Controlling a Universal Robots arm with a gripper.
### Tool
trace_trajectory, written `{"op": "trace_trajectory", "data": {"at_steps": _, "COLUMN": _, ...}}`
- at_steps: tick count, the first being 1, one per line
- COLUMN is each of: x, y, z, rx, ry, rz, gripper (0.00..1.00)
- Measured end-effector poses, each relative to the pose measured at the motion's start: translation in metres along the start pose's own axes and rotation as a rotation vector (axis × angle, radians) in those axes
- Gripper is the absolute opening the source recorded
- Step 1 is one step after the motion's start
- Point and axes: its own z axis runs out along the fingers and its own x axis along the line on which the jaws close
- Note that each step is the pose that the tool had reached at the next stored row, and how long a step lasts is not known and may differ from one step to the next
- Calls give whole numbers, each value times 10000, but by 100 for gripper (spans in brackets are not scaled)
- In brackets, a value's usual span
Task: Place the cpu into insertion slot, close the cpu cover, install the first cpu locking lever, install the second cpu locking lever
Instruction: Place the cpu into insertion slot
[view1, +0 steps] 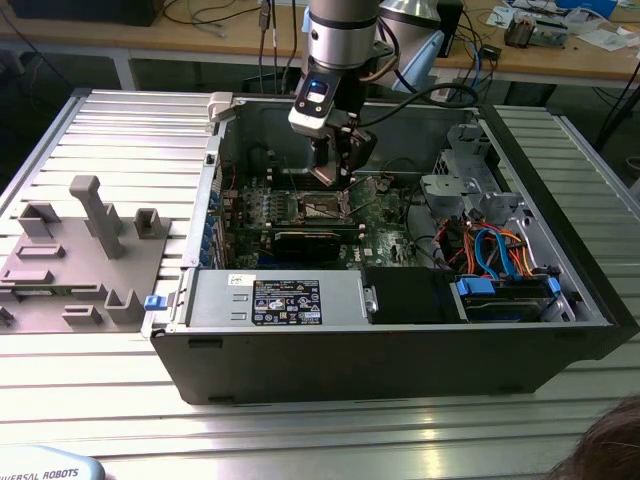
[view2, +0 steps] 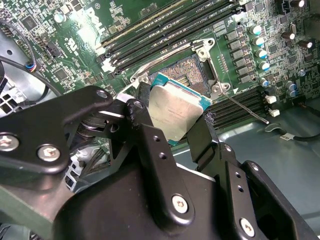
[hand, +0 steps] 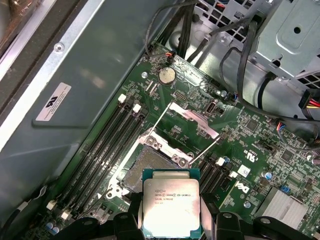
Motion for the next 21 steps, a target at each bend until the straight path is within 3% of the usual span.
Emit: {"op": "trace_trajectory", "data": {"at_steps": 21, "x": 0, "y": -1, "z": 15, "rx": 4, "ry": -4, "rz": 145, "gripper": 54}}
